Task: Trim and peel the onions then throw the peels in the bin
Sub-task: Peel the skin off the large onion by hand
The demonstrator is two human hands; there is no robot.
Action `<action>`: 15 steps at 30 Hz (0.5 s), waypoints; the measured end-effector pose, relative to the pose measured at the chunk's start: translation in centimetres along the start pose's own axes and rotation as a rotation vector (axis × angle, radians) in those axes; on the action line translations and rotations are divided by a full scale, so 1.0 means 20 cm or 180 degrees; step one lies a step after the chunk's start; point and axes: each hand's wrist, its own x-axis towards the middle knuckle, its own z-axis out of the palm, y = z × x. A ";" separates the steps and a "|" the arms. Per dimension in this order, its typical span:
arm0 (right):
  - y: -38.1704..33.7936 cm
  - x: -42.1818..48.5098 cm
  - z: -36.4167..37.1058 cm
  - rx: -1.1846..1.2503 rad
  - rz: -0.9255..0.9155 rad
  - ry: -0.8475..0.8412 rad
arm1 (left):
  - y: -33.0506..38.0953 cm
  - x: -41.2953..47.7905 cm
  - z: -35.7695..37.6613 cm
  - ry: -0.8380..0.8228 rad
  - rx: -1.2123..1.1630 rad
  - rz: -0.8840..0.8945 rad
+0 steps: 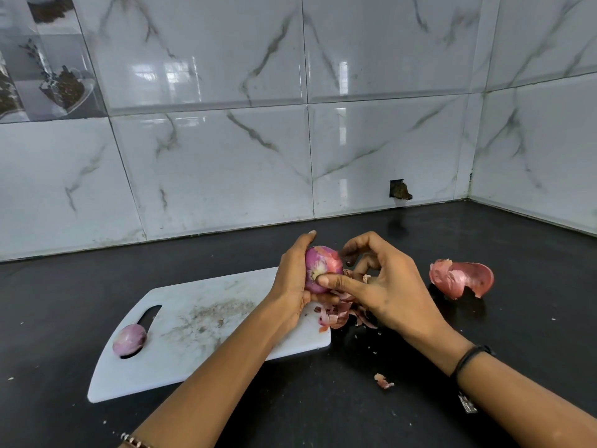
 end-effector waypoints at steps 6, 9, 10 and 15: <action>-0.01 0.00 0.00 0.0334 0.0494 -0.0097 | 0.01 0.00 0.02 -0.0065 -0.0572 -0.0135; -0.01 0.00 0.00 0.0367 0.0458 -0.0102 | 0.00 0.02 0.02 -0.0104 -0.0579 -0.0120; -0.01 0.00 0.01 0.0365 0.0454 -0.0108 | 0.00 0.02 0.02 -0.0102 -0.0588 -0.0112; 0.01 0.01 0.01 0.0363 0.0441 -0.0011 | -0.01 0.04 0.02 -0.0077 -0.0621 -0.0097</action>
